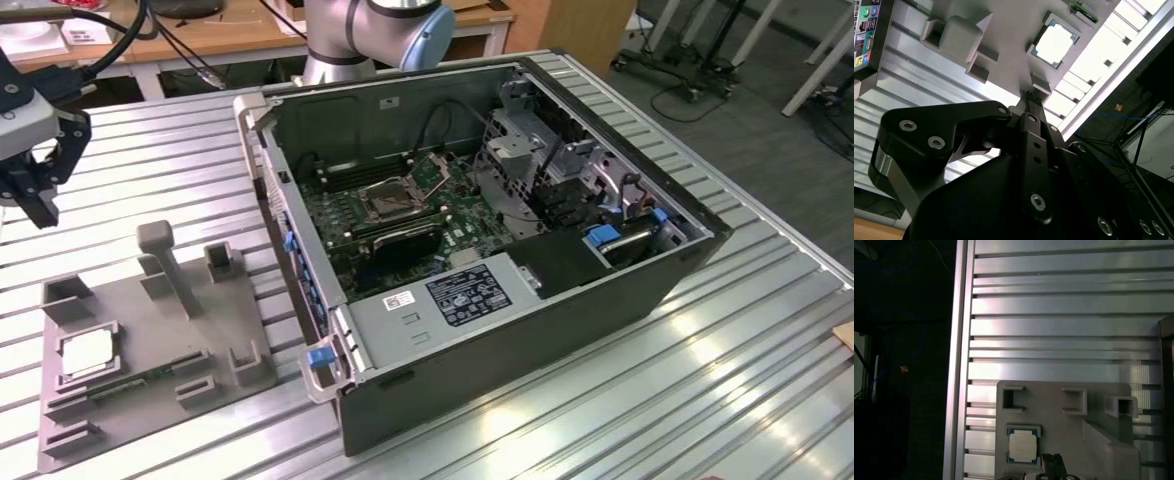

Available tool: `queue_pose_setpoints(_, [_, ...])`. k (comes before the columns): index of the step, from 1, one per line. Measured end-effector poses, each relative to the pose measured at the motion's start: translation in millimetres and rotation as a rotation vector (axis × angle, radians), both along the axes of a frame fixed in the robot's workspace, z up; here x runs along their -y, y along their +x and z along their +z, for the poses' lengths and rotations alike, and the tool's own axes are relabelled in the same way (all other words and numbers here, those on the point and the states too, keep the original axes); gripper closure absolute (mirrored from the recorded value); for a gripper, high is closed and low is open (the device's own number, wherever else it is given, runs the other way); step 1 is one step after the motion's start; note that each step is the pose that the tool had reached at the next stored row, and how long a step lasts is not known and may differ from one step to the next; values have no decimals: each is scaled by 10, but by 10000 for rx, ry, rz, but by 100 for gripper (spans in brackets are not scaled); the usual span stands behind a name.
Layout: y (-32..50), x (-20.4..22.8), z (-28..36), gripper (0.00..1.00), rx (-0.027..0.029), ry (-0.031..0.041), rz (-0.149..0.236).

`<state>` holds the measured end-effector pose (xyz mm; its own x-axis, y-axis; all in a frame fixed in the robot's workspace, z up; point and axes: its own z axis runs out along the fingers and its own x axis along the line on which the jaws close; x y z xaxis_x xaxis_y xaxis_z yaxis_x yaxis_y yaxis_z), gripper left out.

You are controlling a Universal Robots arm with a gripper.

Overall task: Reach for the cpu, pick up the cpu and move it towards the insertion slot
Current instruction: 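Reach for the cpu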

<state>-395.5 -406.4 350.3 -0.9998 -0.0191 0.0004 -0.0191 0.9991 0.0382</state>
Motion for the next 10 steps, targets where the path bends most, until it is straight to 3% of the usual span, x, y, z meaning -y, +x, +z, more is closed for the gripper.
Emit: queue_pose_setpoints(10, [-2, 17, -6, 89, 0, 0, 0])
